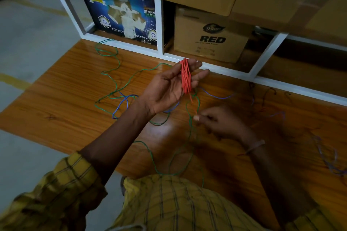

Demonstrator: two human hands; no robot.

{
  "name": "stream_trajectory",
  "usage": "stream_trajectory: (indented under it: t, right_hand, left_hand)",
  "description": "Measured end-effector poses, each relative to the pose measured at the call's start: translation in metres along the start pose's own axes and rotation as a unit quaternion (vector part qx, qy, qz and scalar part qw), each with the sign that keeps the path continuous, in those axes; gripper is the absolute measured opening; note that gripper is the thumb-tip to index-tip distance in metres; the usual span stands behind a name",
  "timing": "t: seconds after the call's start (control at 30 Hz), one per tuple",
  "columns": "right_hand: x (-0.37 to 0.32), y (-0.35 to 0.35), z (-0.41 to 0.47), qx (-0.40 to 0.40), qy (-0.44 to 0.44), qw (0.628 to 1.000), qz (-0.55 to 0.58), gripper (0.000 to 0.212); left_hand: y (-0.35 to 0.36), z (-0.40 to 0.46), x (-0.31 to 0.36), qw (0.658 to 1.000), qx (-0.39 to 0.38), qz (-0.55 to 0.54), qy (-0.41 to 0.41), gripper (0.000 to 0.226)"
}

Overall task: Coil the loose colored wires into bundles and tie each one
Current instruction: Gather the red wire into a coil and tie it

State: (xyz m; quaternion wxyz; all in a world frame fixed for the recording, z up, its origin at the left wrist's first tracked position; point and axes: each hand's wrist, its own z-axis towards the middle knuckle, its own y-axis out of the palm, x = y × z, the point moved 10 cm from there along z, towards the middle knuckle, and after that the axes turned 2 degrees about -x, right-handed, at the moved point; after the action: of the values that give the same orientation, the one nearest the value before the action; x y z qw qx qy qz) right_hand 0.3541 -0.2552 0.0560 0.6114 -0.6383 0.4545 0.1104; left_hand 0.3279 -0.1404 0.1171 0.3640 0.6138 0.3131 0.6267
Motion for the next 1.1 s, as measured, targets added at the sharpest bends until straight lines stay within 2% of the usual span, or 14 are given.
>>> stream_trajectory:
  t: [0.07, 0.13, 0.2, 0.27, 0.43, 0.53, 0.63, 0.77, 0.87, 1.0, 1.1]
  right_hand:
    - [-0.021, 0.009, -0.013, -0.047, -0.041, 0.996, -0.056, 0.038]
    - [-0.046, 0.004, -0.024, -0.060, -0.094, 0.989, -0.095, 0.043]
    - [-0.070, -0.011, -0.033, -0.055, -0.143, 0.981, -0.117, 0.038]
    - [-0.088, -0.034, -0.039, -0.044, -0.157, 0.981, -0.101, 0.026]
    - [-0.104, -0.101, -0.036, 0.020, -0.151, 0.988, -0.006, 0.014]
    - [-0.096, -0.134, -0.016, 0.105, -0.153, 0.983, 0.003, 0.017]
    - [-0.072, -0.157, 0.007, 0.204, -0.140, 0.969, 0.024, 0.016]
    - [-0.033, -0.151, 0.037, 0.247, -0.110, 0.963, 0.016, 0.020]
    - [-0.004, -0.126, 0.042, 0.235, -0.071, 0.969, 0.022, 0.015]
    - [0.033, -0.062, 0.037, 0.149, 0.047, 0.984, 0.090, 0.017]
    - [0.025, -0.025, 0.025, 0.098, 0.024, 0.994, 0.044, 0.034]
  left_hand:
    - [-0.018, 0.005, 0.002, 0.998, 0.056, 0.013, 0.016, 0.034]
    - [-0.032, 0.007, 0.001, 0.993, 0.092, 0.069, 0.022, 0.030]
    - [-0.040, 0.007, -0.001, 0.984, 0.111, 0.140, 0.016, 0.027]
    - [-0.044, 0.005, -0.006, 0.970, 0.125, 0.208, 0.001, 0.026]
    - [-0.039, -0.003, -0.021, 0.947, 0.102, 0.301, -0.052, 0.032]
    - [-0.029, -0.007, -0.030, 0.941, 0.066, 0.323, -0.079, 0.042]
    - [-0.015, -0.013, -0.037, 0.945, 0.022, 0.310, -0.098, 0.044]
    - [0.005, -0.022, -0.039, 0.958, -0.039, 0.259, -0.113, 0.042]
    - [0.010, -0.022, -0.031, 0.972, -0.047, 0.209, -0.095, 0.043]
    - [0.015, -0.016, -0.011, 0.989, -0.038, 0.137, -0.050, 0.042]
    - [0.012, -0.007, 0.009, 0.994, -0.022, 0.108, -0.002, 0.041]
